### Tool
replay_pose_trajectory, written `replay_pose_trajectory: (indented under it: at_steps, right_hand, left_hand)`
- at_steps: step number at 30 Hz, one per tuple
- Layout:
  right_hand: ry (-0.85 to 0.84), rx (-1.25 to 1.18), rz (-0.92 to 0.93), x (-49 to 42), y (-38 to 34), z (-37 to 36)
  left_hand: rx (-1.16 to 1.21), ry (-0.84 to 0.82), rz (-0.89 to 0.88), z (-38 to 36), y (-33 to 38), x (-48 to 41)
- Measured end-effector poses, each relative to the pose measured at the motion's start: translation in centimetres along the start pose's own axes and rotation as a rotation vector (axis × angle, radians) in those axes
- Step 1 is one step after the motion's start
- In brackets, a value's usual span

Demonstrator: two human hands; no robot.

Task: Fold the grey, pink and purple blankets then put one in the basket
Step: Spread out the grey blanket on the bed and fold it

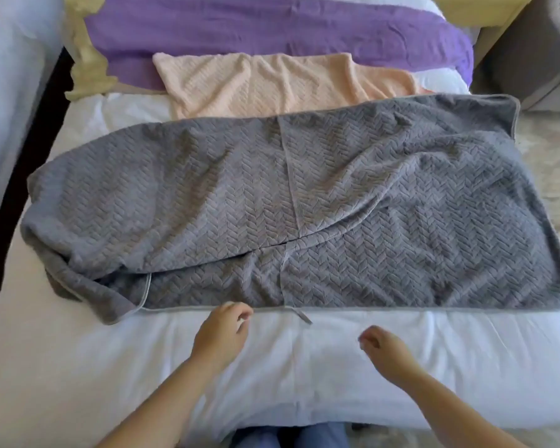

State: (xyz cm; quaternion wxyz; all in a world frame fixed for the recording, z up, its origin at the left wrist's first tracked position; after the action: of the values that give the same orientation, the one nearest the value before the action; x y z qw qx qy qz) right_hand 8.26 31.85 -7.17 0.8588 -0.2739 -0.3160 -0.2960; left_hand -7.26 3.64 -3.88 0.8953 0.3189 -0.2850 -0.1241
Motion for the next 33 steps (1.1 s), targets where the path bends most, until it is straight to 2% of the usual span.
replay_pose_trajectory:
  at_steps: [4,6,10,15,21,27,33]
  right_hand:
    - [0.198,0.104,0.167,-3.8,-4.0,2.3]
    - [0.2,0.209,0.234,-5.2,-5.2,1.7]
    - [0.16,0.401,0.238,-7.3,-5.7,0.4]
    - [0.246,0.514,0.302,-7.7,-6.5,0.6]
    - [0.219,0.434,0.338,-6.7,-6.1,2.4]
    - [0.508,0.004,0.376,-2.4,-10.9,14.1]
    - [0.783,-0.256,0.547,6.4,-17.0,30.3]
  left_hand:
    - [-0.169,-0.013,-0.159,-2.2,3.0,-4.1]
    - [-0.288,-0.073,-0.207,-4.4,3.4,-5.3]
    - [-0.448,-0.147,-0.192,-7.1,3.1,-7.0]
    - [-0.488,-0.05,-0.16,-7.6,3.7,-7.6]
    - [-0.284,0.017,-0.247,-3.7,8.0,-8.2]
    - [-0.172,0.172,-0.391,6.8,18.4,-8.0]
    - [-0.08,0.338,-0.546,20.0,29.7,-4.4]
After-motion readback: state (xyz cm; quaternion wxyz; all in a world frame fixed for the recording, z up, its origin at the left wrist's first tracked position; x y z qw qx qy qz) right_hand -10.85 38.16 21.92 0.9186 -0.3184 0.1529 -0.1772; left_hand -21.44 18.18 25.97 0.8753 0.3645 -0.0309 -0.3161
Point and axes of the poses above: each hand's wrist, its own x-axis away from the middle knuckle, its own z-axis out of the back of the hand, y = z × x, the point moved 9 cm from there along -x, towards the middle knuckle, and after that the axes turned 8 degrees about x, right-handed, at the moved point
